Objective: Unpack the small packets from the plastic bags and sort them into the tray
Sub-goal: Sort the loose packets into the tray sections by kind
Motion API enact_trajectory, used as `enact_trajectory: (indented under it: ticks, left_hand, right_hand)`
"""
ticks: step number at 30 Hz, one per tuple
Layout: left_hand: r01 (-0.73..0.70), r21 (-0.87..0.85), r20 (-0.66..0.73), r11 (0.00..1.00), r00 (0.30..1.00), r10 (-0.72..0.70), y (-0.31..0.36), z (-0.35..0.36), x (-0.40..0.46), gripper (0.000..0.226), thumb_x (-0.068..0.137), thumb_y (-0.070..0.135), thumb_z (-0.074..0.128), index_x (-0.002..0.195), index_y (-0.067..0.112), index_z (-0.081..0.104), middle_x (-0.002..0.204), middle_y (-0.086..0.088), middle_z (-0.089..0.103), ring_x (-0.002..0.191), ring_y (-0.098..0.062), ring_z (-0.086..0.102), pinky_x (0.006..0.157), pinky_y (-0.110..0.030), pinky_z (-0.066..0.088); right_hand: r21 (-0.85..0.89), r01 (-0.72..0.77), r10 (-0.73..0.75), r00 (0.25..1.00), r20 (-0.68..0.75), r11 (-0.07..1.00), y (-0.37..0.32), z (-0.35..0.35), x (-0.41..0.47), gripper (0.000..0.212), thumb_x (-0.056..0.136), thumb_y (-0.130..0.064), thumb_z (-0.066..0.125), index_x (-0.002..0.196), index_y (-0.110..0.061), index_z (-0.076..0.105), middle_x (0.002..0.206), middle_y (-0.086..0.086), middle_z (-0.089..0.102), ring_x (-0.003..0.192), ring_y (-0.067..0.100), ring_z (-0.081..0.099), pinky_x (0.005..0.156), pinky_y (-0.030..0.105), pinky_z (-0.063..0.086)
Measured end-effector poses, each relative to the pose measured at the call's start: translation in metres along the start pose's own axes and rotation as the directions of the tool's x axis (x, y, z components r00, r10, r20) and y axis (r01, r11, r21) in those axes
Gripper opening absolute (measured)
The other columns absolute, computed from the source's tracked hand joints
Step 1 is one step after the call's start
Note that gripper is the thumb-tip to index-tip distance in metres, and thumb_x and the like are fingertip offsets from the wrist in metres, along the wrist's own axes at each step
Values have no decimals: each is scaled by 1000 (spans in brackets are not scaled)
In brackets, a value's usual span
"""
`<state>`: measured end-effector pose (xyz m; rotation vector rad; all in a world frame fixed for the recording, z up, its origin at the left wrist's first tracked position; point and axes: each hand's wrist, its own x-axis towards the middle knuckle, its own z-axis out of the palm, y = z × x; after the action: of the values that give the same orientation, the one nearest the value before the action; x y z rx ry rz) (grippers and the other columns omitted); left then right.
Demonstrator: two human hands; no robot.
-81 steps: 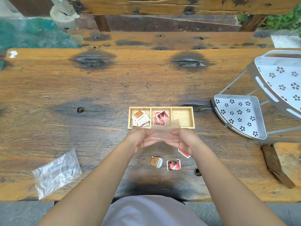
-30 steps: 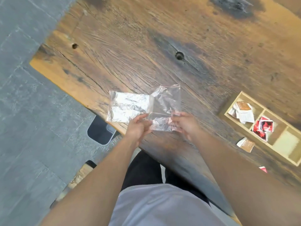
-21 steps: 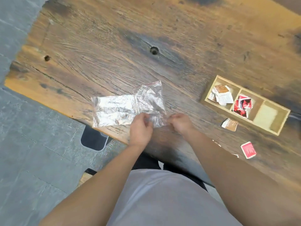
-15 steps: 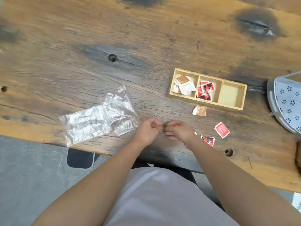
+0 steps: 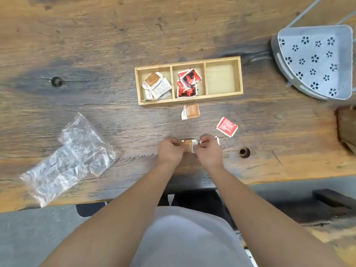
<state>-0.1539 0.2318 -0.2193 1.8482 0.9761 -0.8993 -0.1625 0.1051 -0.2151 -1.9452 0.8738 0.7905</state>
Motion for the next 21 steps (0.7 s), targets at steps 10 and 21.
enact_trajectory:
  ticks: [10, 21]
  left_hand:
    - [99, -383, 142, 918, 989, -48, 8, 7, 5, 9, 84, 12, 79, 84, 13, 70, 91, -13, 76, 91, -32, 73, 80, -40, 61]
    - [315, -782, 269, 538, 949, -165, 28, -17, 15, 20, 84, 2, 77, 102, 8, 70, 94, -5, 76, 83, -14, 69, 66, -22, 52]
  right_hand:
    - [-67, 59, -43, 976, 215, 996, -26, -15, 25, 11, 83, -26, 72, 75, -29, 65, 86, 0, 74, 81, 24, 74, 76, 42, 63]
    - [-44, 130, -118, 970, 215, 991, -69, -18, 42, 9, 90, -25, 68, 84, -18, 67, 88, 0, 72, 82, 17, 70, 74, 33, 58]
